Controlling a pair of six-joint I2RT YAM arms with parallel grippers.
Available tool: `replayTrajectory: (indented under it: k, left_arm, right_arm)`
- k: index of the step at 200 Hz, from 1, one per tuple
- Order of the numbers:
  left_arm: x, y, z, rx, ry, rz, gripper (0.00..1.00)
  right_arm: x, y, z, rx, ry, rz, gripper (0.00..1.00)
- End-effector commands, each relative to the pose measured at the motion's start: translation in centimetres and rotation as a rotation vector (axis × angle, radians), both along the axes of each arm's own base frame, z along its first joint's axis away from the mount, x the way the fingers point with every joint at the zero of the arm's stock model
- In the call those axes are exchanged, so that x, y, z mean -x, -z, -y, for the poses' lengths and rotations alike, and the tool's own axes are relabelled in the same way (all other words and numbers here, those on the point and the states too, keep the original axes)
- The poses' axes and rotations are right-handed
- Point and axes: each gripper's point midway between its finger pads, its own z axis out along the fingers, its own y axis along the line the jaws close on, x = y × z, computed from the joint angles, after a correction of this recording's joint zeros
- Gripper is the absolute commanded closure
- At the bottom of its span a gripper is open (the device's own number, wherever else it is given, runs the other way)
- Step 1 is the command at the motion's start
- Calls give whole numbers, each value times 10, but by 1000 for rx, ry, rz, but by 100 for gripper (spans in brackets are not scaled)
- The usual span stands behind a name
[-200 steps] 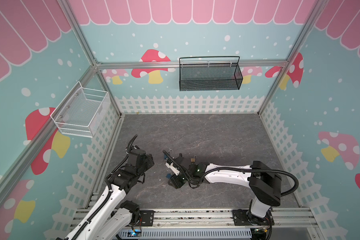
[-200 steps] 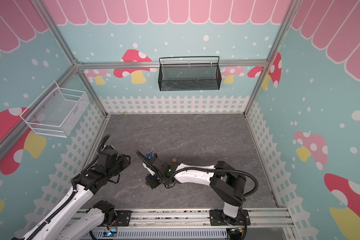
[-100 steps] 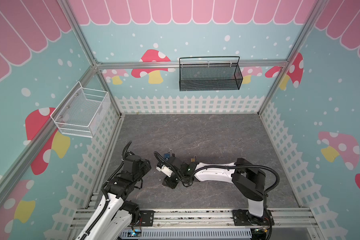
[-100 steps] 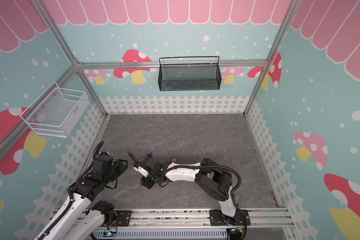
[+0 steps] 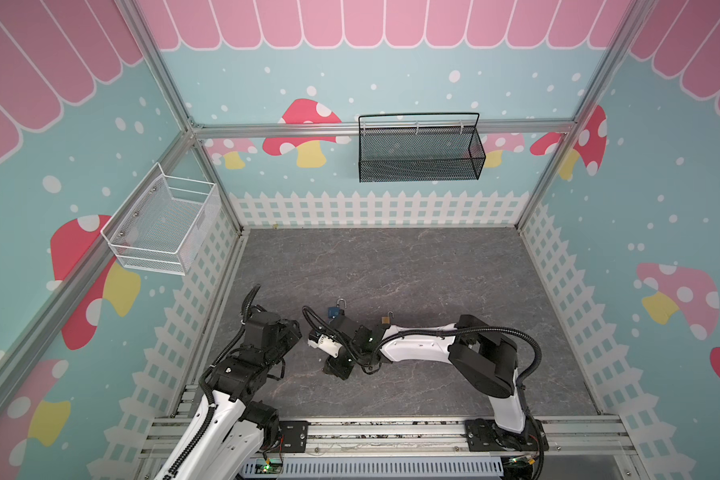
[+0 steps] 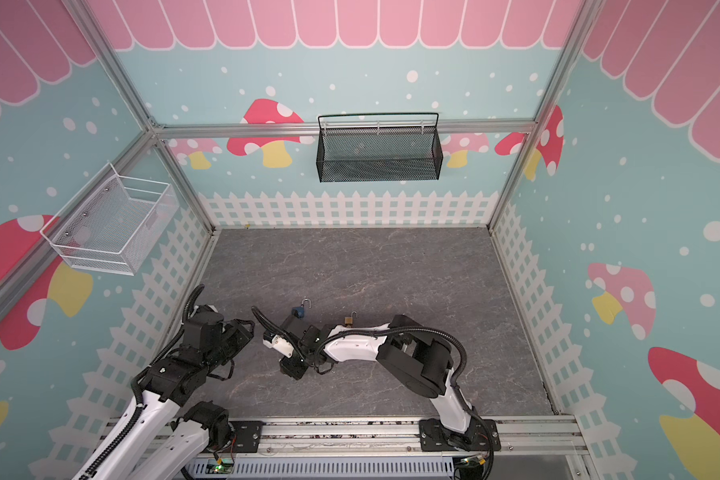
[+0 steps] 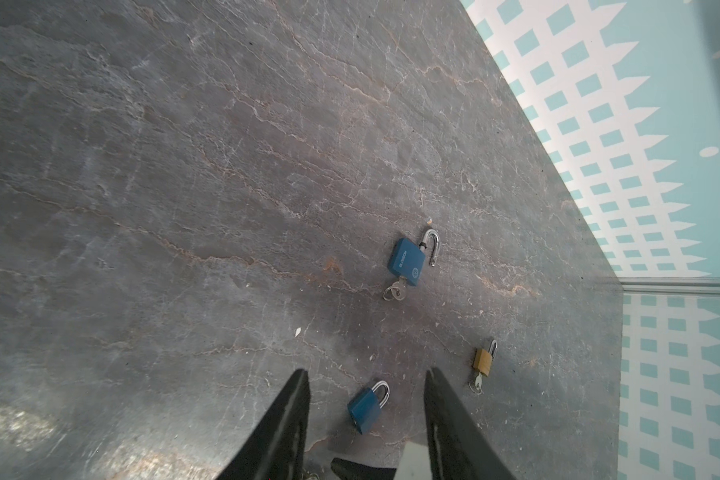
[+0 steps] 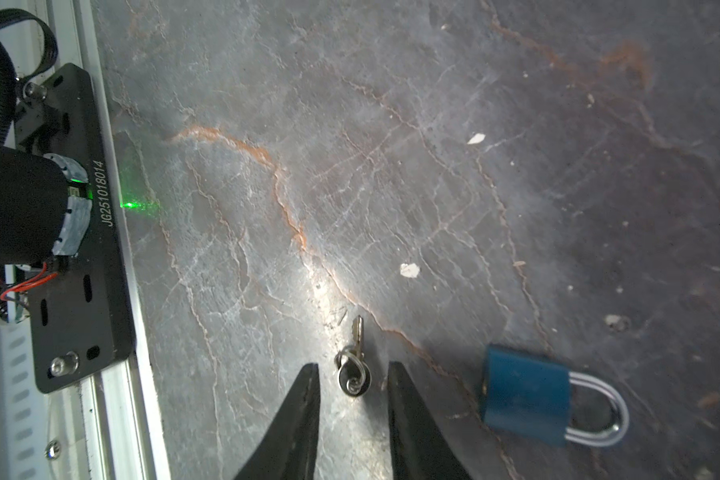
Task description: Unlock with the key
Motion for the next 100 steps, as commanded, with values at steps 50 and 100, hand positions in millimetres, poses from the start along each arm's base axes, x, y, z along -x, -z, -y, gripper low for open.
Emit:
replayTrajectory:
  k: [50, 100]
  left_arm:
    - [5, 9, -7, 5, -44, -22, 55]
    - [5, 6, -9, 7, -57, -11, 55]
  right_arm:
    - [5, 18, -2, 32, -52, 3, 74]
    - [8, 34, 6, 69, -63, -4, 79]
